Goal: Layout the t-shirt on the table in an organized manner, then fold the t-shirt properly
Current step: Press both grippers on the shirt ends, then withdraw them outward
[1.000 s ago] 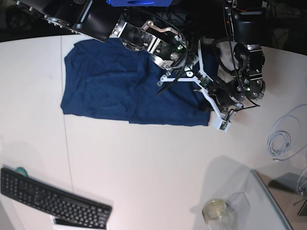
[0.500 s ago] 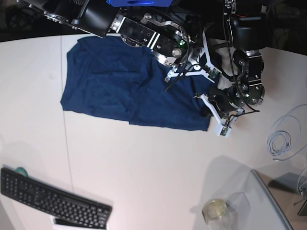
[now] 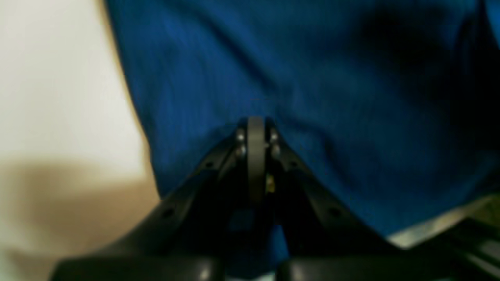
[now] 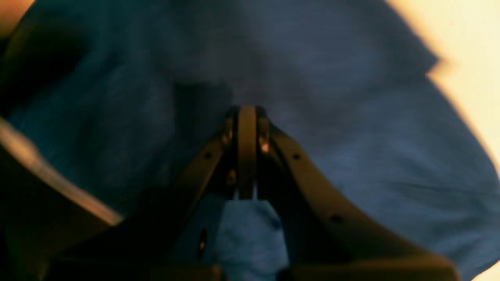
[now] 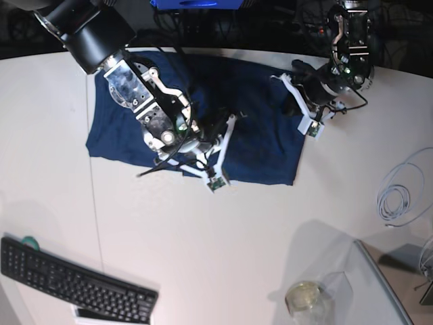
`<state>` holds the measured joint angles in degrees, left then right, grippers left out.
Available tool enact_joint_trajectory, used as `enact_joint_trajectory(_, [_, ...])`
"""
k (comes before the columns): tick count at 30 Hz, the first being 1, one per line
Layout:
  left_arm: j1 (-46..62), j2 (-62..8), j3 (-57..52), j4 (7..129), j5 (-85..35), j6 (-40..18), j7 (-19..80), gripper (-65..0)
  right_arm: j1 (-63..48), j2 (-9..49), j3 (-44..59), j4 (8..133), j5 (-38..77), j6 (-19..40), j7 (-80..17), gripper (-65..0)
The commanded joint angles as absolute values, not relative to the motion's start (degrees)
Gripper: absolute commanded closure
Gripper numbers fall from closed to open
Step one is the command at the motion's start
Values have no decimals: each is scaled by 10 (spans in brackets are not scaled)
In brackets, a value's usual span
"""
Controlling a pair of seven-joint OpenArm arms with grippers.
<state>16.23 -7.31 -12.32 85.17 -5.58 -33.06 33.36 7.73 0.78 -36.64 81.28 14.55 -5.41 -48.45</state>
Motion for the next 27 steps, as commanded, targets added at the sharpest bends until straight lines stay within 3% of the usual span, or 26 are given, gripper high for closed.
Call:
enact_joint_trajectory(1, [167, -78, -125, 862, -61, -334, 320, 0, 87, -2, -359, 822, 148, -49, -462, 0])
enact_joint_trajectory(8, [208, -81, -127, 876, -61, -334, 320, 0, 122, 2, -347, 756, 148, -50, -408, 0])
enact_joint_trajectory(16, [182, -82, -128, 877, -61, -334, 320, 0, 149, 2, -347, 655, 148, -52, -380, 0])
enact_joint_trajectory(22, [170, -80, -182, 952, -61, -335, 323, 0, 107, 23, -285, 802, 152, -65, -415, -3])
enact_joint_trajectory(24, [175, -81, -217, 978, -61, -337, 323, 0, 78, 22, -212, 876, 153, -68, -461, -101])
enact_joint_trajectory(27, [191, -83, -284, 988, -61, -341, 320, 0, 44, 18, -97, 955, 173, -64, -535, -369])
